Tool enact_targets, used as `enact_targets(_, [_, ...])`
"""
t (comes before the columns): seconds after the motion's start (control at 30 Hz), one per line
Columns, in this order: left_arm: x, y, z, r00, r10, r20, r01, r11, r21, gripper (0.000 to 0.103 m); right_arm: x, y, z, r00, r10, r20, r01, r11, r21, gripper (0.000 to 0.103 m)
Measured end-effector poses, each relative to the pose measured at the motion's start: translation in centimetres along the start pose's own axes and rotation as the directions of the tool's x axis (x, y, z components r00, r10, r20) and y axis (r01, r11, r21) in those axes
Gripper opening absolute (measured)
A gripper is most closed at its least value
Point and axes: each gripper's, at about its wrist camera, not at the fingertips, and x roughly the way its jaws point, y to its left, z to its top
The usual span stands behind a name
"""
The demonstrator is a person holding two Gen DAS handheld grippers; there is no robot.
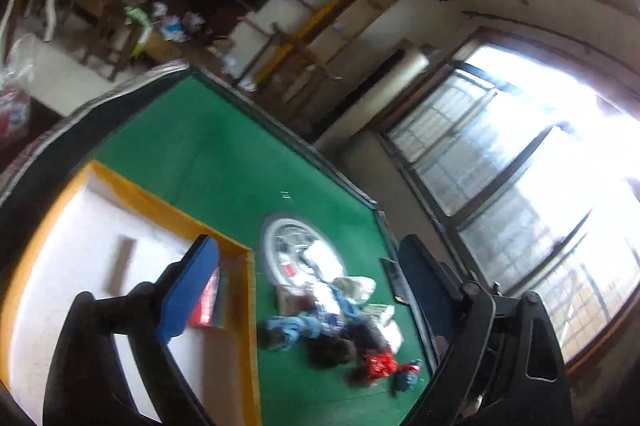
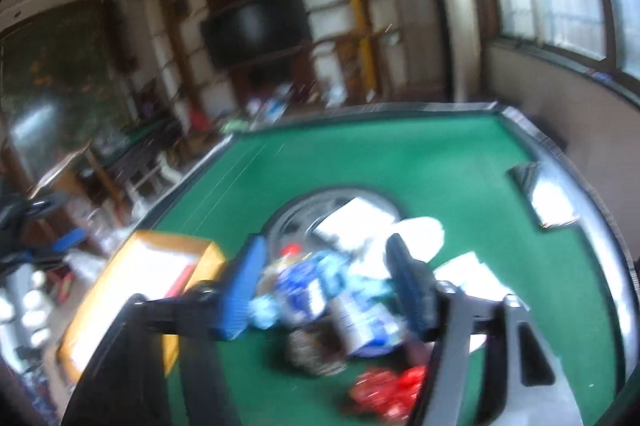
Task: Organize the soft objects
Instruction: 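Move both tools back over the pile of soft items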
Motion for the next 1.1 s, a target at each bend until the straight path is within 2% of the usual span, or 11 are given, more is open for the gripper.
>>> enact_targets(0.03, [0.6,-0.9,-0.9,0.997,-0.07,-0.024,0.07,0.998,0.004,0.103,-0.8,-0.8,-0.1,0.998,-0.021,0.057,0.021,1.0,0.009,0.084])
enact_targets(0.07, [1.5,-1.5,-1.9,0.989,-0.129,-0.077,0.129,0.992,-0.005,0.103,-1.4,-1.6,-0.3,0.995,-0.03,0.098,0.028,0.999,0.021,0.084])
enact_targets(0.13, [4.8,-2.7,-4.5,0.948,-0.204,-0.245,0.2,0.979,-0.044,0.103,-1.5,-3.2,-0.5,0.994,-0.058,0.097,0.053,0.997,0.056,0.084])
enact_targets(0.2, [8.5,-3.9,-7.9,0.911,-0.108,-0.398,0.107,0.994,-0.024,0.103,-1.1,-5.0,-0.6,0.997,-0.042,0.059,0.036,0.994,0.1,0.084])
enact_targets(0.27, [10.8,-5.2,-10.9,0.895,0.053,-0.443,-0.02,0.997,0.079,0.103,-0.7,-6.7,-1.0,0.999,-0.038,0.037,0.033,0.991,0.131,0.083])
enact_targets(0.4, [13.8,-6.4,-15.1,0.855,0.274,-0.44,-0.18,0.953,0.243,0.103,-0.3,-9.3,-2.9,0.998,-0.056,0.018,0.052,0.987,0.155,0.083])
enact_targets(0.6, [16.9,-5.7,-18.3,0.788,0.469,-0.399,-0.313,0.863,0.398,0.103,0.3,-11.7,-3.8,0.999,0.026,-0.042,-0.015,0.973,0.232,0.083])
enact_targets(0.8, [17.4,-6.1,-20.3,0.763,0.566,-0.313,-0.371,0.779,0.506,0.103,0.3,-9.8,-4.3,0.997,0.04,-0.062,-0.029,0.986,0.162,0.083])
enact_targets(0.9, [17.7,-6.5,-21.0,0.734,0.614,-0.291,-0.393,0.733,0.555,0.103,0.7,-8.6,-4.7,0.996,0.036,-0.078,-0.026,0.992,0.124,0.083])
enact_targets(1.0, [18.0,-6.6,-21.4,0.718,0.637,-0.282,-0.404,0.71,0.577,0.103,1.3,-7.9,-5.0,0.995,0.022,-0.099,-0.013,0.996,0.093,0.083])
enact_targets(1.1, [17.8,-6.7,-21.5,0.718,0.636,-0.283,-0.405,0.713,0.573,0.103,1.8,-7.6,-5.1,0.994,0.006,-0.11,0.002,0.997,0.078,0.083])
